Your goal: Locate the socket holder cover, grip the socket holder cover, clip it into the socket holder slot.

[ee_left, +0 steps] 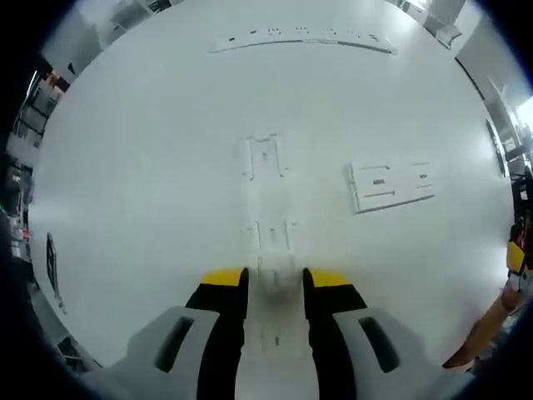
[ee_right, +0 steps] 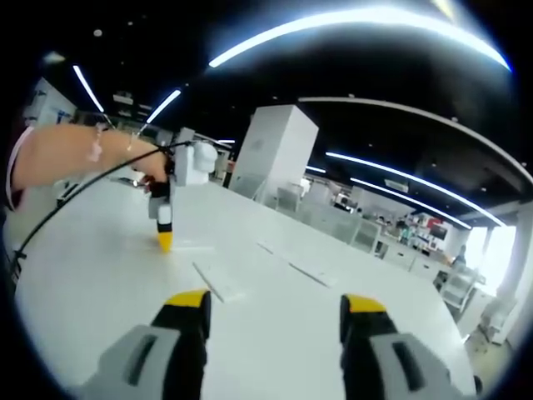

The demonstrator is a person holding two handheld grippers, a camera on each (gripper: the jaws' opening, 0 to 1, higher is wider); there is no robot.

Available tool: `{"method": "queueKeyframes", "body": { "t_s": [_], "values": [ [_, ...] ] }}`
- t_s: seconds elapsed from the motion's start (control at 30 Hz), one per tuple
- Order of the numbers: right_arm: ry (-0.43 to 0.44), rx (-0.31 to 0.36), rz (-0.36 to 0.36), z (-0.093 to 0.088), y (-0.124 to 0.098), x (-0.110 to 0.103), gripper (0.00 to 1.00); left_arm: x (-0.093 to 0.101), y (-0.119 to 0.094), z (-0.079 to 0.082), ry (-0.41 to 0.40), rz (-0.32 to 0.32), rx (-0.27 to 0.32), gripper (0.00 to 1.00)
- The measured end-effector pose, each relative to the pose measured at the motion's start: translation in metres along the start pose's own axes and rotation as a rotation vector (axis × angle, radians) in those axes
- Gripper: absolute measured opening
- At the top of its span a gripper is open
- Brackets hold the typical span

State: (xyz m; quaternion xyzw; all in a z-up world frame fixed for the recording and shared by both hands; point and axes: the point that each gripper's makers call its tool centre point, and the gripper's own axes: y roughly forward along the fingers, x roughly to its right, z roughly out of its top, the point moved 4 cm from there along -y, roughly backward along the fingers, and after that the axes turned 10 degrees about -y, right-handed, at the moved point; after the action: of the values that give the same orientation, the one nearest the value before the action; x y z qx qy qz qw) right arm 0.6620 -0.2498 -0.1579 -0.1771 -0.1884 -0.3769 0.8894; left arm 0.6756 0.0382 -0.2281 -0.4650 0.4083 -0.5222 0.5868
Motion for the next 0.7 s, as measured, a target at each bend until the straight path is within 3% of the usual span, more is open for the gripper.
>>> {"method": "queueKeyframes", "body": {
  "t_s": [0.7],
  "values": [
    [-0.002,-0.002,0.008,-0.0021,0.0005,-0.0025,0.63,0.0011,0.0019,0.0019,-0.041,-0.008,0.028,0.27]
  ]
}}
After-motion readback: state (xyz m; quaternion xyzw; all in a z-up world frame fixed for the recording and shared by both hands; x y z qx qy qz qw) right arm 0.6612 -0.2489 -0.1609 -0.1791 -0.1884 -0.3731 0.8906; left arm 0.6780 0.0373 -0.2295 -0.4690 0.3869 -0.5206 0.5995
